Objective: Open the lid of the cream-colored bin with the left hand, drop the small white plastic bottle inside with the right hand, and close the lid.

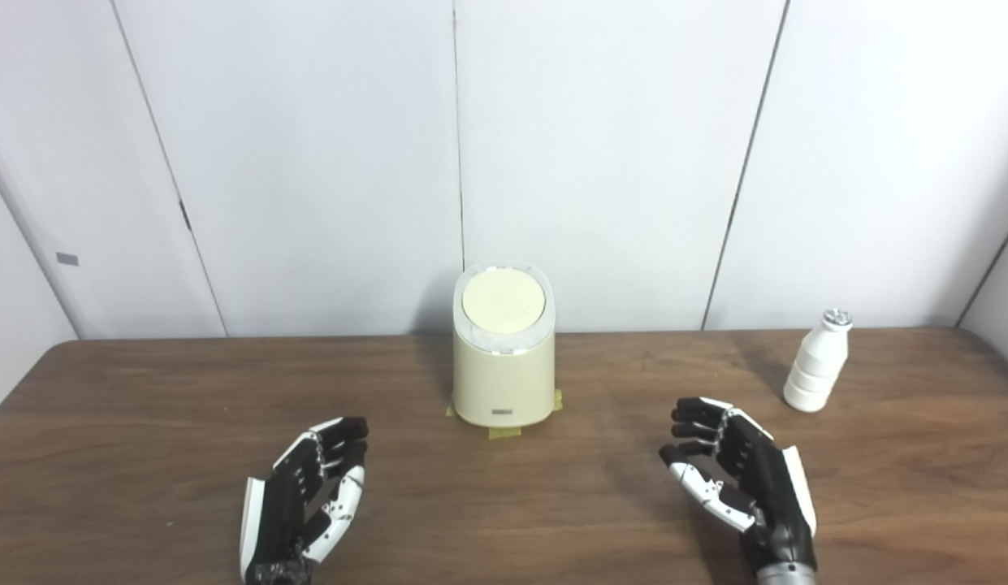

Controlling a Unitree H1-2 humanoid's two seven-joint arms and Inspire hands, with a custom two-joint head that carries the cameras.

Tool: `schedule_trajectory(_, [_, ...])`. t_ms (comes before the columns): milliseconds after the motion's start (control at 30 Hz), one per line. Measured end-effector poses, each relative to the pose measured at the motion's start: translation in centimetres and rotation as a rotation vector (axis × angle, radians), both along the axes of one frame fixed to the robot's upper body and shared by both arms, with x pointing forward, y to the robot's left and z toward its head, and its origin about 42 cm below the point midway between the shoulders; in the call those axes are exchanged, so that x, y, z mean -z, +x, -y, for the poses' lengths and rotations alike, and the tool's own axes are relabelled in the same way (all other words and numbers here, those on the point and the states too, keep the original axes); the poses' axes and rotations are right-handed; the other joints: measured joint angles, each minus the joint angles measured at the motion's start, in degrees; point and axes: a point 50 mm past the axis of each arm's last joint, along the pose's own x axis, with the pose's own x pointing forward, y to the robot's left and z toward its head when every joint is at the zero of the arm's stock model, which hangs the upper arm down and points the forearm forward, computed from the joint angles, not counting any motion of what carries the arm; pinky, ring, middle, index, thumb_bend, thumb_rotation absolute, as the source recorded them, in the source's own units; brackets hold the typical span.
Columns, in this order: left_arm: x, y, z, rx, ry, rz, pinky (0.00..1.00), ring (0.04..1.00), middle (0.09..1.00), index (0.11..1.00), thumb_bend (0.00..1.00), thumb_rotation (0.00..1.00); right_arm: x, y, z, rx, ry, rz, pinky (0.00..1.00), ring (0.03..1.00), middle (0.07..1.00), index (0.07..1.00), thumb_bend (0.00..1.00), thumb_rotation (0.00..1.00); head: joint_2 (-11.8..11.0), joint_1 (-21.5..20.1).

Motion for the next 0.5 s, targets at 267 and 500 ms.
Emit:
schedule_trajectory(267, [0.00, 0.00, 0.01, 0.000, 0.002, 0.000, 0.61, 0.685, 0.708, 0.696, 0.25, 0.27, 0.00, 0.00, -0.01, 0.000, -0.002, 0.000, 0.56, 0.638, 0.654, 0.633, 0.26, 0.10, 0.00, 0.00])
schedule_trajectory(500, [0.00, 0.00, 0.01, 0.000, 0.002, 0.000, 0.61, 0.684, 0.707, 0.695, 0.25, 0.27, 0.00, 0.00, -0.02, 0.001, -0.011, 0.000, 0.56, 0.639, 0.657, 0.635, 0.26, 0.12, 0.00, 0.00])
